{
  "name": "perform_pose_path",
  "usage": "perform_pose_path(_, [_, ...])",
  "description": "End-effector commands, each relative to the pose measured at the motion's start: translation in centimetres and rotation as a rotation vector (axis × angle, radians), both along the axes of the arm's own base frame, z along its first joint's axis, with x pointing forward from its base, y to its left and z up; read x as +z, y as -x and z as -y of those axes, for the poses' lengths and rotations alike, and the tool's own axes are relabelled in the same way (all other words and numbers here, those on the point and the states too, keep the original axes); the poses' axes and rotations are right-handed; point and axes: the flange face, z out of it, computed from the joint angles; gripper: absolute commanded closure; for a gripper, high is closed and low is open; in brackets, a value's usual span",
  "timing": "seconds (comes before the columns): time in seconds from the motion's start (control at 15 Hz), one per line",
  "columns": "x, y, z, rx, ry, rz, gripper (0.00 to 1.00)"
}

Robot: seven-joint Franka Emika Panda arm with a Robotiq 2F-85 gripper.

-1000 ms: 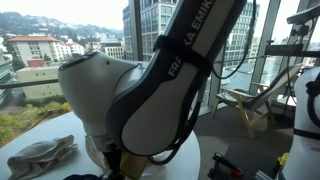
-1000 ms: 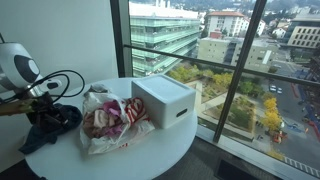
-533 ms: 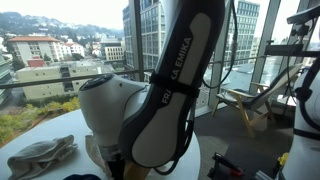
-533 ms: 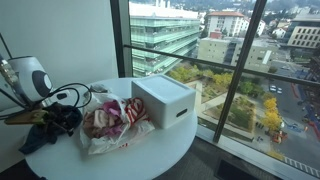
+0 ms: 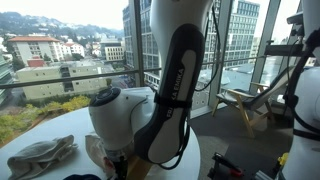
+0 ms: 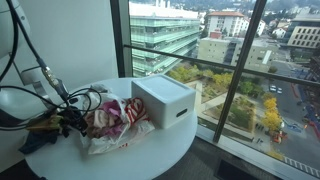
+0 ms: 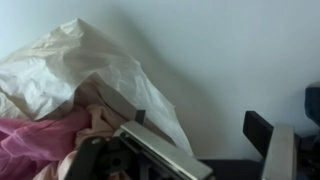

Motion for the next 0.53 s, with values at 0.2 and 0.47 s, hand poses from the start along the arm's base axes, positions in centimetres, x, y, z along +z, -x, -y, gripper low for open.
perform_pose_path(0.2, [-2.1,-3.2,-0.9,-0.025,0.001,0.069,0.00])
perform_pose_path(0.47, [-3.5,-4.7,-0.6,-0.033,0.017,0.086,0.26])
